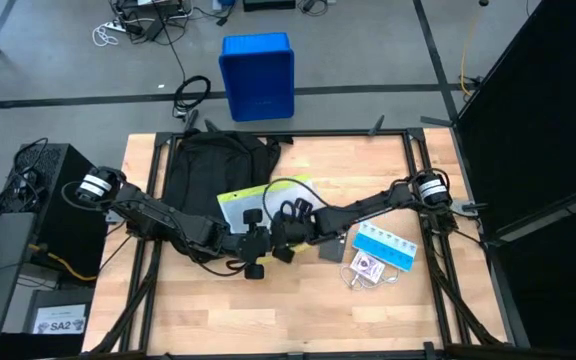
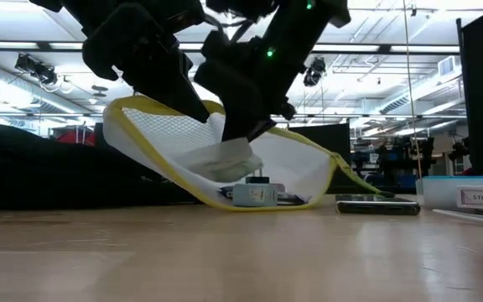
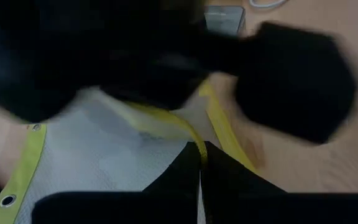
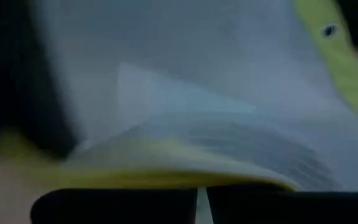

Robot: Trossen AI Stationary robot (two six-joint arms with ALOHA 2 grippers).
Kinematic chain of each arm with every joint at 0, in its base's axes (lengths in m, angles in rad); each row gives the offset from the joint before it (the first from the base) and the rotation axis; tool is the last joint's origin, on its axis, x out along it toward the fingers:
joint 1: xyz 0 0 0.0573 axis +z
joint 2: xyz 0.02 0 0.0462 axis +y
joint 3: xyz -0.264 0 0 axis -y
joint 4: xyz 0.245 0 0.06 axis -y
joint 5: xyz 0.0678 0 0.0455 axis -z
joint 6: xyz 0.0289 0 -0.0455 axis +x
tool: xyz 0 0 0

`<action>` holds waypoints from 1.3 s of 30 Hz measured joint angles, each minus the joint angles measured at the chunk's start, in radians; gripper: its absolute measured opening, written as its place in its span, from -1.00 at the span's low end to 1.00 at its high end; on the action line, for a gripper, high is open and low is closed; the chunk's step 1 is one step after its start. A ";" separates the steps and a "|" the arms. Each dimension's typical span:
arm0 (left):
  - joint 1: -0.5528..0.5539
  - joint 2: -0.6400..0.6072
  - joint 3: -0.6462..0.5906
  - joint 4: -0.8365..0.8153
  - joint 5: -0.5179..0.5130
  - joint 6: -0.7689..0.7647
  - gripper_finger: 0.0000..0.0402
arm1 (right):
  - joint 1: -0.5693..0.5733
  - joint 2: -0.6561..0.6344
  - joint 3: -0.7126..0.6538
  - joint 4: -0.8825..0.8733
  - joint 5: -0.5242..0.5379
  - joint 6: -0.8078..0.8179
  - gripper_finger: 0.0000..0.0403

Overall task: Unpack backpack
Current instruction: Put the earphones into the zip lock bag, then put the deck of cards into the zip lock bag

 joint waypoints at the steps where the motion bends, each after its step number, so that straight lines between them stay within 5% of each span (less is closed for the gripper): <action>1: 0.000 0.000 0.000 0.000 0.001 0.000 -1.00 | -0.006 -0.001 -0.004 0.002 0.012 0.000 -1.00; 10: 0.000 0.000 0.000 -0.003 0.012 0.001 -1.00 | -0.036 -0.002 -0.060 0.017 0.020 -0.049 -0.89; 25: -0.002 0.000 0.000 -0.009 0.019 0.001 -1.00 | 0.097 -0.051 -0.013 -0.036 0.010 -0.104 0.21; 32: -0.002 0.000 0.000 -0.011 0.017 0.001 -1.00 | 0.215 -0.160 -0.003 -0.166 0.007 -0.061 0.28; 39: -0.002 0.000 0.000 -0.014 0.014 0.001 -1.00 | 0.340 -0.219 -0.002 -0.507 0.006 0.235 0.17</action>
